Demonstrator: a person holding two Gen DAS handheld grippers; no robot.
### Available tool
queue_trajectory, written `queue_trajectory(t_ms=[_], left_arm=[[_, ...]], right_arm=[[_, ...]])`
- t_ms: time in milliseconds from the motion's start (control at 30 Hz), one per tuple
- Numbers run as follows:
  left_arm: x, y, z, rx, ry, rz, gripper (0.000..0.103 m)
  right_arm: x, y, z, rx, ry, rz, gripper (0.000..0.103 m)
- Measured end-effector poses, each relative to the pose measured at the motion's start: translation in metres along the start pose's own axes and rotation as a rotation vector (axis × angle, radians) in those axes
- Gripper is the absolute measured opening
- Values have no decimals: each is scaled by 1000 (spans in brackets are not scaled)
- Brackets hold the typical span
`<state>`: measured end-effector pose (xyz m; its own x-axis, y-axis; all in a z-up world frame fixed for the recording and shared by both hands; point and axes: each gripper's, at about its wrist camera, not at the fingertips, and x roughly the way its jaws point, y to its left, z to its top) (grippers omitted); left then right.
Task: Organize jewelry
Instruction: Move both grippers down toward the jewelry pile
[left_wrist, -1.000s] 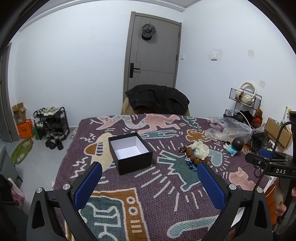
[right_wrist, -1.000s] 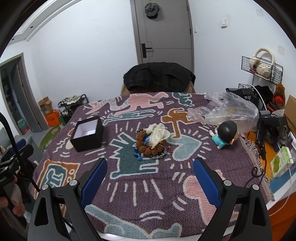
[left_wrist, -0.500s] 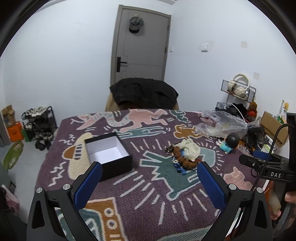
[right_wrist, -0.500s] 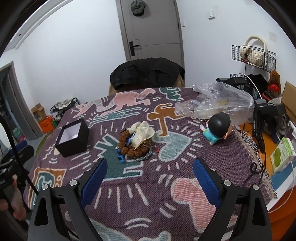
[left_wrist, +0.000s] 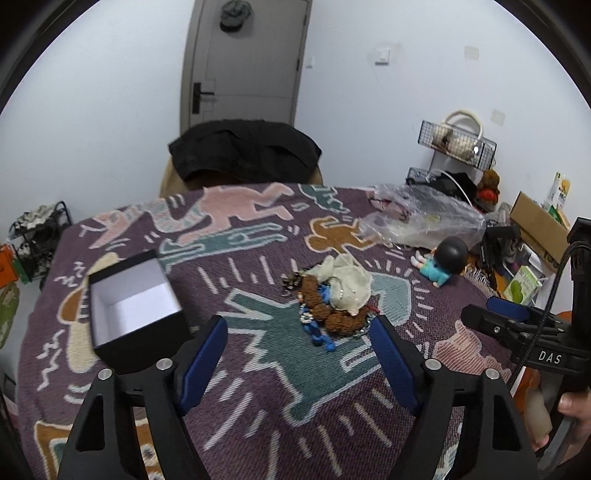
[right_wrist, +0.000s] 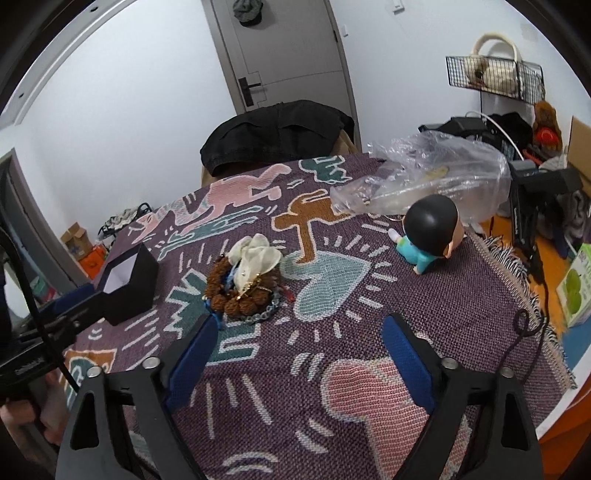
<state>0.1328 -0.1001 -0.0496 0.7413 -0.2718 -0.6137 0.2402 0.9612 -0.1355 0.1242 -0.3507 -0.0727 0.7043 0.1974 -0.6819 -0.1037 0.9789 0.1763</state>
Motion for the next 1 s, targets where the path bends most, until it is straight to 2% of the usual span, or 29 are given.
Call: queue_trajectory(t_ms=[300,567,733,800,900,933,1000], left_arm=[[53,-9,11,-20,97,-42,63],[93,-5,18,-52,171,-58,52],[116,4,19,-102,216,-69,51],[124,7,18,-134,238,-81,46],[133,11,18,-154,261,-93,33],[135,11,18,-156,263,-102,24],[135,10,19,-151,259,-107,22]], right_arm=[[22,-23,2,76,41,49,70],[39,-29,12,114,52,88,70],[51,-30,21,150,61,120,70],[57,-29,26,165,69,138,70],[66,-26,33,186,84,171,70],[69,-25,36,191,90,182,70],[77,-23,40,205,105,201,70]])
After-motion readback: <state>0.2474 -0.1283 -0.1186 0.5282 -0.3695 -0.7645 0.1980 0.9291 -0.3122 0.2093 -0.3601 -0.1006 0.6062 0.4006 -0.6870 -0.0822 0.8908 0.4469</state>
